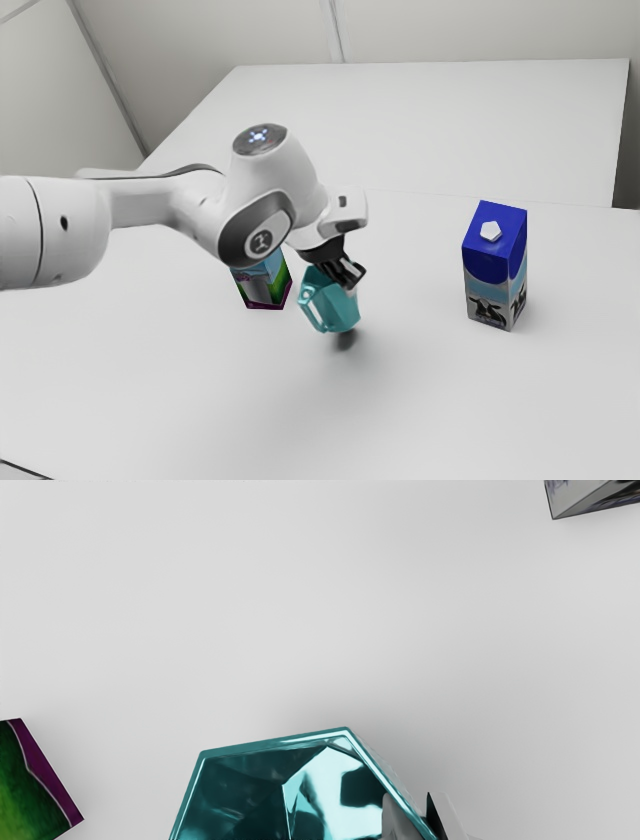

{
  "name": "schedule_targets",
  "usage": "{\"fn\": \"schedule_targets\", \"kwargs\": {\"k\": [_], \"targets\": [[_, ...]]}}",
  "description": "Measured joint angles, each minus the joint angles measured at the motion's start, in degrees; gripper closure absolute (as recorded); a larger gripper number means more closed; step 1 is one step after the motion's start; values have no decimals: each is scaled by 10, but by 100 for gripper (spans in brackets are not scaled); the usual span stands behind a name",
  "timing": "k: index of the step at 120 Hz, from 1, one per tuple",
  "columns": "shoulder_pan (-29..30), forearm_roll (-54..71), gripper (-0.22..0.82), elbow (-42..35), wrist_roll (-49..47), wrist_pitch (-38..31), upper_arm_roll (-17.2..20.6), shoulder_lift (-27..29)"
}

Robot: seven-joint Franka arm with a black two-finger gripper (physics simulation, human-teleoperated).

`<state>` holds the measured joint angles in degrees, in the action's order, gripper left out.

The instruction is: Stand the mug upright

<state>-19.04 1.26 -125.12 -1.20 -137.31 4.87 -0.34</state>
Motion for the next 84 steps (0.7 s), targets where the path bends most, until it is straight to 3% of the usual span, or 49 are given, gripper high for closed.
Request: {"fn": "schedule_targets", "kwargs": {"k": [33,59,84], "targets": [[-6,13,78,0,-51,-13,1,-12],[4,2,34,0,-68,-16,2,-17],[13,-1,14,-1,-79,-17,2,-18]]}}
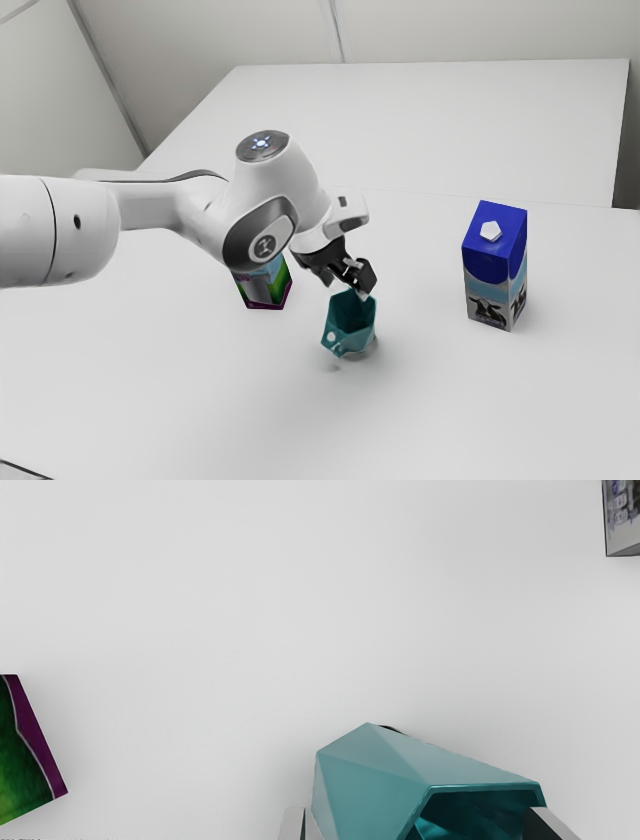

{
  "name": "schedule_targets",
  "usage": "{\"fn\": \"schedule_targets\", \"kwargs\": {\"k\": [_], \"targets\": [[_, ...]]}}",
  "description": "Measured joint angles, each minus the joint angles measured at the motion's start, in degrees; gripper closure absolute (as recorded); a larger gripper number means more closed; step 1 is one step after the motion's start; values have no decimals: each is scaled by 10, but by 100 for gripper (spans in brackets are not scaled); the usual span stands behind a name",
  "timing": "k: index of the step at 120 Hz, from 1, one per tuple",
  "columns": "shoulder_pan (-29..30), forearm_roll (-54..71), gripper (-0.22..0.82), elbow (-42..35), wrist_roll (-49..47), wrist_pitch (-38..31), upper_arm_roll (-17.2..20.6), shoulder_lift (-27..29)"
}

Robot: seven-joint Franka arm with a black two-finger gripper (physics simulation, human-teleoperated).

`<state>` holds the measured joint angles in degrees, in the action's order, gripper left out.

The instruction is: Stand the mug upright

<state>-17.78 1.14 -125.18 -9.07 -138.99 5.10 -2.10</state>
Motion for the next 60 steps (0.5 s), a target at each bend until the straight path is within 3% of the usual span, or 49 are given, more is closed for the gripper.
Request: {"fn": "schedule_targets", "kwargs": {"k": [45,60], "targets": [[-9,-1,4,1,-12,3,-2,7],[-13,4,3,143,-3,131,-7,34]]}}
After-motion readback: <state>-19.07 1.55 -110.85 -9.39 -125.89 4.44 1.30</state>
